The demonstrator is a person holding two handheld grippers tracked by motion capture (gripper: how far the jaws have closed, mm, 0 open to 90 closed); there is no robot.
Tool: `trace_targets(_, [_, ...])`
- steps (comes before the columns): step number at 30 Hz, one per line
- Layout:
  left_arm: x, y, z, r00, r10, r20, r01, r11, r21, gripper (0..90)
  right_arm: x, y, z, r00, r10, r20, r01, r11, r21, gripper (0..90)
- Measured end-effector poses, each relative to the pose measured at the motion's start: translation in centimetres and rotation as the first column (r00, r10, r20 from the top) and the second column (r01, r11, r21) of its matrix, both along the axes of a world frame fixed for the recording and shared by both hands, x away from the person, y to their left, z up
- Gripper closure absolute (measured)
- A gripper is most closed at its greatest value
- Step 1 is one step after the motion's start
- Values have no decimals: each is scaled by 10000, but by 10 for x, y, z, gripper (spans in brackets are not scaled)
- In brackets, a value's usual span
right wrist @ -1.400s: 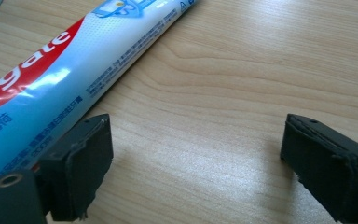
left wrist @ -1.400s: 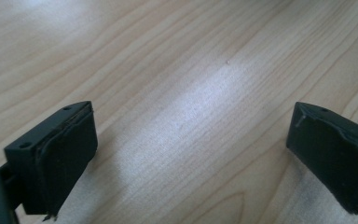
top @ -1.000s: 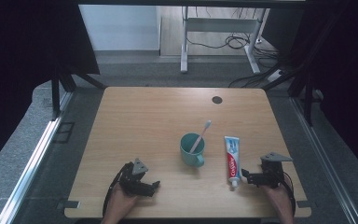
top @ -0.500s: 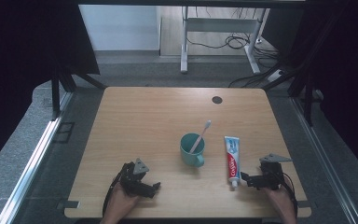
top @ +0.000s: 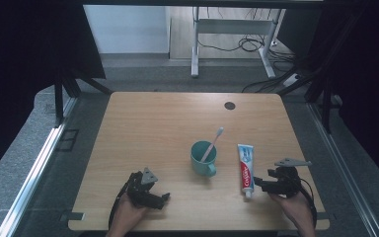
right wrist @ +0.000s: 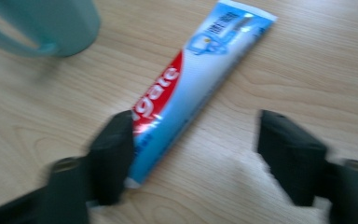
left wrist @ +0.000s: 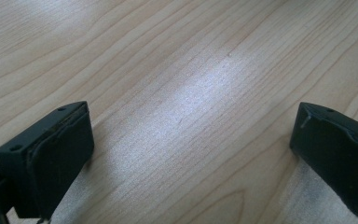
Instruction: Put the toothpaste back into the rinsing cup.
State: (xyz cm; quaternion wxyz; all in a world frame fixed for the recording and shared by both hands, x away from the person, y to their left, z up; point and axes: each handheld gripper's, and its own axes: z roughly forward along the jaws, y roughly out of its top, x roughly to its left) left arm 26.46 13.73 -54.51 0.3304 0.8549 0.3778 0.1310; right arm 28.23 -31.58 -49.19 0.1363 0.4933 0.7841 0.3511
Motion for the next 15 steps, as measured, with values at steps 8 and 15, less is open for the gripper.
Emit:
trace_targets(8, [0, 0, 0, 10000, 28, -1, -28, 10000, -21, 0, 4, 21, 11, 9945, 1048, -31, -1047, 9942, 257, 676])
trace_targets(15, [0, 0, 0, 10000, 11, 0, -11, 10000, -4, 0, 9, 41, 9, 9844, 1757, -77, -1754, 9842, 246, 863])
